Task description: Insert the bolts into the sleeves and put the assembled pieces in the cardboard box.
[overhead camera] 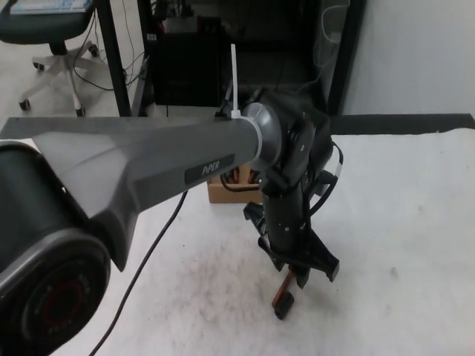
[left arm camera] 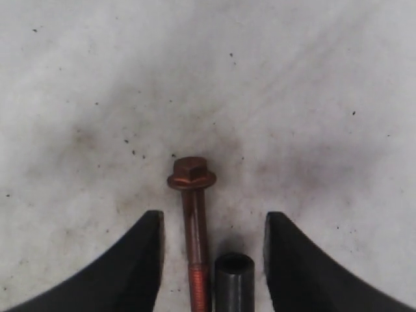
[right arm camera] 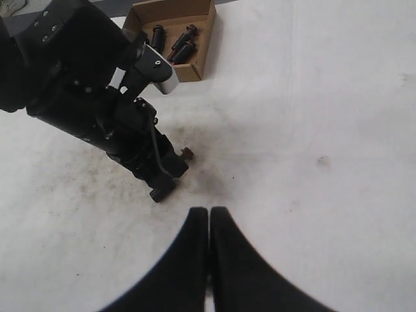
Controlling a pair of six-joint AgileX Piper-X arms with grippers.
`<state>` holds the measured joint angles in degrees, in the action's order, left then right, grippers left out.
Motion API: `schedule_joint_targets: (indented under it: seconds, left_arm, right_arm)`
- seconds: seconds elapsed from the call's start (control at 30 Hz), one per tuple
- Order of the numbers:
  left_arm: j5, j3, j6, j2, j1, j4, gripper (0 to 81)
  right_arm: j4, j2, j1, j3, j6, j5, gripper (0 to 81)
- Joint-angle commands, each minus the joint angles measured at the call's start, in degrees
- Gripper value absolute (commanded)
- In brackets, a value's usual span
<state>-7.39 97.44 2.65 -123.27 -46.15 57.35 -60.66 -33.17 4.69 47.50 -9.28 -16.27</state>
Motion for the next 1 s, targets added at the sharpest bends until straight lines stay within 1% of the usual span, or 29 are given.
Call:
schedule_joint_targets:
  seconds: [0.0, 0.3, 0.5, 0.57, 0.63, 0.73, 0.77, 0.8, 0.9, 0.97]
  left_arm:
    - [0.71, 0.34, -0.16, 0.58, -0.16, -1.62, 45.2]
    - [0.56, 0.34, -0.16, -1.59, -0.16, 0.95, 45.2]
    - [1.32, 0.34, -0.16, -1.73, -0.16, -1.48, 44.0]
    - [1.32, 0.34, -0.16, -1.73, -0.16, -2.2, 38.4]
    - [1.32, 0.34, -0.16, -1.73, -0.16, -2.69, 29.2]
    - [1.32, 0.34, -3.08, -1.98, -0.04, -2.96, 9.5]
    - [1.2, 0.34, -4.16, -2.13, -0.04, -2.78, 3.8]
    - [1.05, 0.34, -5.5, -2.31, -0.04, -2.36, 0.1]
    - [1.35, 0.34, -8.56, -3.2, -0.04, 0.22, 0.2]
    - [3.64, 0.34, -9.33, -3.6, 0.39, 2.59, 0.2]
  right_arm:
    - [0.05, 0.3, -0.18, 0.02, 0.31, -0.11, 0.8]
    - [0.05, 0.3, -0.18, 0.02, 0.31, -0.11, 0.8]
    - [0.05, 0.3, -0.18, 0.02, 0.31, -0.11, 0.8]
    - [0.05, 0.3, -0.18, 0.02, 0.31, -0.11, 0.8]
    - [0.05, 0.3, -0.18, 0.02, 0.31, -0.11, 0.8]
    - [0.03, 0.3, -0.18, 0.02, 0.49, -0.11, 0.8]
    - [0.03, 0.3, -0.18, 0.02, 1.15, -0.11, 0.8]
    - [-0.08, 0.3, -0.18, 0.02, 1.65, -0.11, 0.8]
    - [-0.22, 0.3, -0.18, 0.02, 1.76, -0.11, 0.8]
    - [-0.22, 0.3, -0.18, 0.02, 1.76, -0.11, 0.8]
